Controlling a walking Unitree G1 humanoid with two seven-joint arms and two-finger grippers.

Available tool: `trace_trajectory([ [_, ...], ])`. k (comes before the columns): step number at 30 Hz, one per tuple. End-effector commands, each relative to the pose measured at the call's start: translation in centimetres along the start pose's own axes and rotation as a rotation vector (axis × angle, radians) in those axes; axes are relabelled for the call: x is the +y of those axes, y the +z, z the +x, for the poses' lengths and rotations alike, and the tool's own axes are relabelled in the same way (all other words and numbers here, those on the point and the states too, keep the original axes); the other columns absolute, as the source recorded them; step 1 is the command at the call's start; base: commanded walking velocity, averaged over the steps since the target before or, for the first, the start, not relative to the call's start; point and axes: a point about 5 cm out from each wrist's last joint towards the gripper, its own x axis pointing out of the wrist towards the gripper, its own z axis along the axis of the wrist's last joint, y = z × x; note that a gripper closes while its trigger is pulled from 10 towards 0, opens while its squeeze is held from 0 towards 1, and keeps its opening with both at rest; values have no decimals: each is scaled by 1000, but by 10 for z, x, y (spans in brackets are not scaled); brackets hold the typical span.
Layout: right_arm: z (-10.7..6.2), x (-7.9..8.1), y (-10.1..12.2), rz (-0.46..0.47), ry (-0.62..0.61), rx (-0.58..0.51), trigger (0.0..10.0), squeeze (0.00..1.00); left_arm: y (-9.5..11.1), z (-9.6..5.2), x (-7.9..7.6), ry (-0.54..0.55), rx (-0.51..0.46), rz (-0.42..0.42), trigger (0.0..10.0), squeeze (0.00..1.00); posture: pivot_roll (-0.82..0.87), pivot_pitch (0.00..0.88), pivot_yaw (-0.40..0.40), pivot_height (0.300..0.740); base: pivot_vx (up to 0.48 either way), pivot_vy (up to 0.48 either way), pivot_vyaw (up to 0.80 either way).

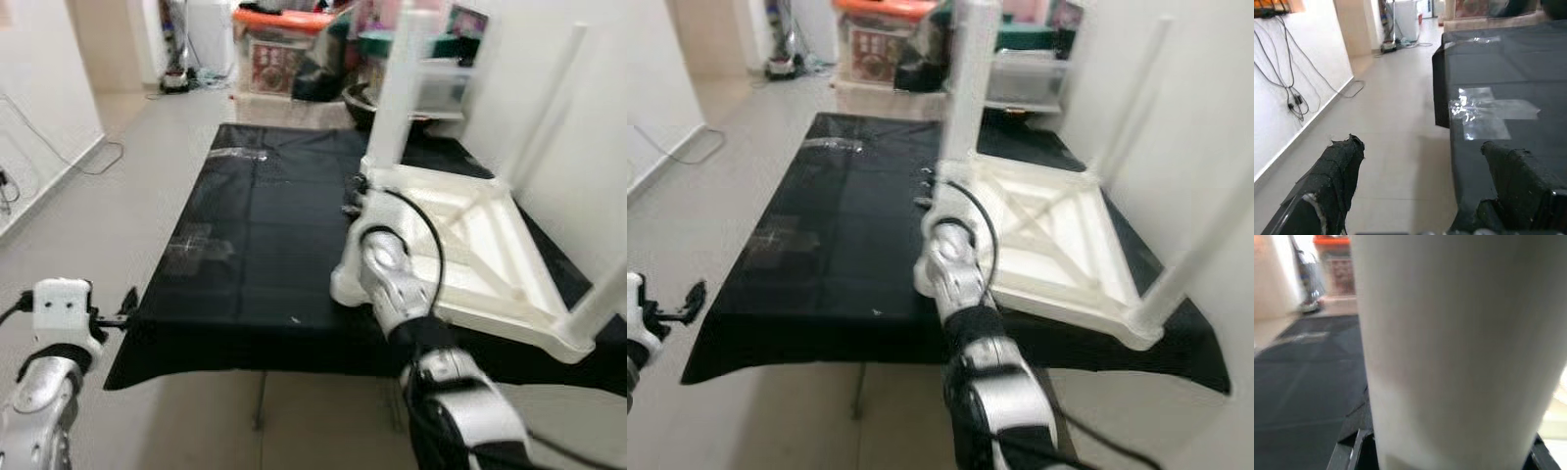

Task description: Building children table

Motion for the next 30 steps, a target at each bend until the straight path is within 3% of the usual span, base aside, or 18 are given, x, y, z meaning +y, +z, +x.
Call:
trace_trajectory([
  [1,-7,-29,-39,-26,-124,168,10000,0,0,0,-2,-16,3,6,10000,0,67,0,-76,740,0,0,0],
  [3,-17,-38,-25,-79,-83,50,10000,0,-1,0,0,-18,9,10,10000,0,64,0,-71,740,0,0,0],
  [5,-17,-38,-25,-79,-83,50,10000,0,-1,0,0,-18,9,10,10000,0,64,0,-71,740,0,0,0],
  [6,-13,-38,-20,-66,-42,21,10000,337,-2,0,1,-17,11,13,10000,0,70,0,-75,740,0,0,0],
  [7,-3,-27,-7,-7,71,-16,10000,1000,-3,0,1,-12,14,17,10000,0,88,0,-83,740,0,0,0],
  [11,4,-20,1,39,144,-37,10000,1000,-4,-1,1,-8,17,19,10000,0,93,0,-83,740,0,0,0],
  [12,8,-4,14,71,326,-67,10000,400,-5,-1,2,-5,20,22,10000,0,93,0,-83,740,0,0,0],
  [13,10,9,27,79,537,-107,10000,0,-6,-2,2,-6,22,23,10000,0,93,0,-82,740,0,0,0],
  [15,6,22,41,-10,852,-177,10000,0,-8,-1,1,-10,25,24,10000,0,107,0,-90,740,0,0,0],
  [16,6,22,41,-10,852,-177,10000,0,-8,-1,1,-10,25,24,10000,0,107,0,-90,740,0,0,0],
  [19,-2,26,36,-77,1027,-134,10000,0,-9,-1,0,-13,26,24,10000,0,106,0,-92,740,0,0,0],
  [22,-10,29,17,-164,1143,-51,10000,0,-11,-1,0,-13,28,21,10000,0,115,0,-102,740,0,0,0],
  [23,-10,29,17,-164,1143,-51,10000,0,-11,-1,0,-13,28,21,10000,0,115,0,-102,740,0,0,0],
  [25,-2,29,13,-162,1023,-40,0,0,-12,-2,-1,-12,30,20,10000,0,127,0,-113,740,0,0,0],
  [27,8,25,12,-134,838,-26,0,0,-13,-4,-1,-10,32,19,10000,0,129,0,-114,740,0,0,0],
  [28,8,25,12,-134,838,-26,0,0,-13,-4,-1,-10,32,19,10000,0,129,0,-114,740,0,0,0],
  [29,21,10,9,-118,527,23,0,0,-14,-5,0,-9,34,20,10000,0,128,0,-114,740,0,0,0],
  [30,27,-3,6,-118,312,58,0,0,-15,-6,0,-9,35,20,10000,0,127,0,-114,740,0,0,0],
])
